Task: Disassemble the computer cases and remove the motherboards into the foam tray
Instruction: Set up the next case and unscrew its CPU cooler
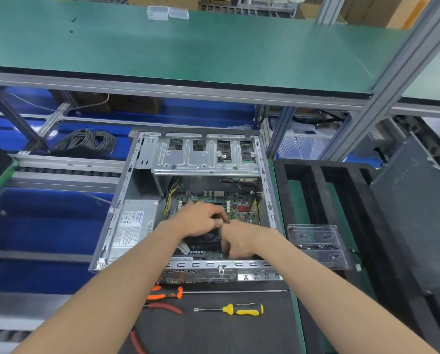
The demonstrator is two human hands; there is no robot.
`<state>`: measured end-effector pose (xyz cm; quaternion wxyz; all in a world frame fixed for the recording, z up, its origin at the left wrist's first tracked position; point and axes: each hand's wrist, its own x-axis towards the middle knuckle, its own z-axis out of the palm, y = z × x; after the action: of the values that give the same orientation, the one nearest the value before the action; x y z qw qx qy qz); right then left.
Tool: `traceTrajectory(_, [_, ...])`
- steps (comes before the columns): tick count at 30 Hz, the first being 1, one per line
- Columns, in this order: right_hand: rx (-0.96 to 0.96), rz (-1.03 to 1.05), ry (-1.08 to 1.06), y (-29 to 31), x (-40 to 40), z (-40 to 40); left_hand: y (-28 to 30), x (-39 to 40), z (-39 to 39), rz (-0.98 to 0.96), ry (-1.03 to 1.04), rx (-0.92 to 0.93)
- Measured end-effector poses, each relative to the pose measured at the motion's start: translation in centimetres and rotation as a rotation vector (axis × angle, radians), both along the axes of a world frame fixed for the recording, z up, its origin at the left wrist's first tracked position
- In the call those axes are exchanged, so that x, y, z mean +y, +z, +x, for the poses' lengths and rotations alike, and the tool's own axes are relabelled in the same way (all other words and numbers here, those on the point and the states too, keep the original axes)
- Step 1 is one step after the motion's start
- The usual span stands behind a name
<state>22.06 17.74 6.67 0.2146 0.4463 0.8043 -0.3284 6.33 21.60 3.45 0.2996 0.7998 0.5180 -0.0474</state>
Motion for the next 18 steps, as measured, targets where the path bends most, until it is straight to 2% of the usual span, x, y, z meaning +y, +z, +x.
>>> traceTrajectory(18, [-0.104,0.121,0.159,-1.7,0.3,-1.3,-0.3,0.0,0.3,0.010,0.023,0.018])
